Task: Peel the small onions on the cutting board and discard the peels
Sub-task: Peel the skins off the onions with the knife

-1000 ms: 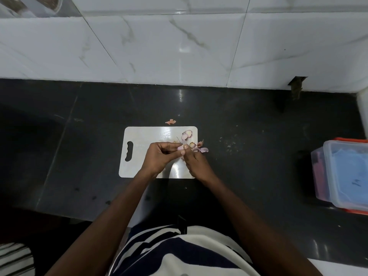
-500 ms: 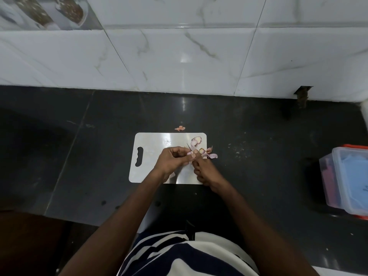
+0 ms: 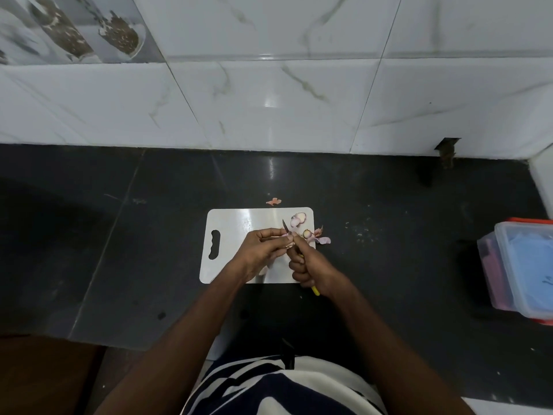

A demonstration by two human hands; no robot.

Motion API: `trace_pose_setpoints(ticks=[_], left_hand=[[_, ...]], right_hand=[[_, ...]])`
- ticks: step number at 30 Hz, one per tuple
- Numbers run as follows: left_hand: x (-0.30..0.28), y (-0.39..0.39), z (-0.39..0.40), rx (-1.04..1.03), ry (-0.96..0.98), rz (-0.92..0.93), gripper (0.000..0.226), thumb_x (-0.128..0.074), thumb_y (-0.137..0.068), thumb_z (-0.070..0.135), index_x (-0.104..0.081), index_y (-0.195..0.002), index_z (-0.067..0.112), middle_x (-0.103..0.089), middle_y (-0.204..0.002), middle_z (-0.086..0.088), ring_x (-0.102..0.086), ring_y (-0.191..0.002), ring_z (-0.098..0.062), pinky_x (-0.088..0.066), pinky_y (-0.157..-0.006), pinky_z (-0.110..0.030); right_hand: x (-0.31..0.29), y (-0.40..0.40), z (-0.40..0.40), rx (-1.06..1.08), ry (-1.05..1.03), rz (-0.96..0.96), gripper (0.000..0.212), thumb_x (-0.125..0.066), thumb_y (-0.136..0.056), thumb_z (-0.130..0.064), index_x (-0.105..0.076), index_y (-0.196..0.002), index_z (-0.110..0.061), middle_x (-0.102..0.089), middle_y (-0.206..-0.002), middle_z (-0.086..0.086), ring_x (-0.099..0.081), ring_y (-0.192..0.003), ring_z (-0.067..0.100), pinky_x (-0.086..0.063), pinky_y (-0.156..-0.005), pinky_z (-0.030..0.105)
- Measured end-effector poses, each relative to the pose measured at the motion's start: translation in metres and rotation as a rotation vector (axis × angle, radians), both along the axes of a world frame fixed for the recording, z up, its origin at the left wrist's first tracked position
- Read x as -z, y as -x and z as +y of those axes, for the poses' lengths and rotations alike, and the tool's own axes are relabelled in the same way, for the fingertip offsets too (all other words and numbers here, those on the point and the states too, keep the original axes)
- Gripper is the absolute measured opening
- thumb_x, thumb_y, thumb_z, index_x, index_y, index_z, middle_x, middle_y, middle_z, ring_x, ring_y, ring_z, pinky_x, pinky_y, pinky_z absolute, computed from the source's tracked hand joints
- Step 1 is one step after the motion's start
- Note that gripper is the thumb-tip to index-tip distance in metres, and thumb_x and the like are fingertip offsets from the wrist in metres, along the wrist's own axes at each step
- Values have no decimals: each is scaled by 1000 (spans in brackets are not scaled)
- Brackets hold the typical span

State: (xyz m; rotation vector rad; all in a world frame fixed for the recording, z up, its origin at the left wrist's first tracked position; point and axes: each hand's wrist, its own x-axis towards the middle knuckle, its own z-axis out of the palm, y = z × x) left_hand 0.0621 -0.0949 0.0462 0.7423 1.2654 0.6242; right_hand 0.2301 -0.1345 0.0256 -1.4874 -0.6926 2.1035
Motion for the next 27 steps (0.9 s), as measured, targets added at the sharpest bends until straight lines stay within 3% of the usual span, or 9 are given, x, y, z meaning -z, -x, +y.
trace_pose_setpoints(ticks=[4,6,9,12,18,23,27], left_hand=[[4,14,4,118,-162,263,23,-88,-92,18,-85,-116,17,-86,-106,0,-82,-104,-16,-66,-96,-30],[6,26,5,155,-294,463,20,-90,-90,29,-87,-109,26,-85,-98,10,-80,-93,-4,-63,-90,-22],[6,50,9,170,-425,661,18,-90,-89,39,-87,-103,30,-83,-94,16,-77,-87,2,-55,-79,-10],[4,74,12,185,-437,727,14,-90,-90,34,-85,-100,26,-82,-93,15,-76,-83,0,-54,-75,-5],[20,97,19,231,-399,910,17,-84,-92,23,-83,-107,15,-81,-96,4,-77,-82,-10,-60,-82,-21],[33,97,25,289,-505,1006,24,-81,-92,24,-82,-114,14,-82,-103,0,-77,-91,-17,-62,-89,-31],[42,94,31,313,-559,1012,22,-84,-90,34,-80,-108,22,-76,-100,5,-71,-90,-14,-60,-83,-32]], right_hand=[[7,1,1,64,90,51,66,-42,-99,-78,-27,-62,-26,-15,-58,-4,-9,-47,10,-2,-47,22],[11,-1,3,91,139,86,66,-42,-99,-78,-27,-62,-26,-16,-56,-6,-9,-45,8,-2,-47,19],[17,-6,9,126,230,184,61,-38,-104,-69,-30,-63,-25,-16,-56,-8,-7,-46,8,-3,-47,18],[25,-7,12,169,305,326,54,-36,-104,-60,-31,-63,-25,-18,-52,-10,-9,-44,7,-7,-43,14],[33,-7,12,247,371,518,53,-41,-100,-65,-32,-67,-25,-20,-53,-9,-14,-43,7,-10,-44,16],[32,-4,8,281,361,497,52,-39,-103,-60,-32,-66,-24,-22,-52,-9,-14,-43,7,-14,-39,14],[31,-2,8,311,359,461,55,-35,-106,-60,-32,-64,-24,-23,-49,-8,-11,-42,7,-13,-38,14]])
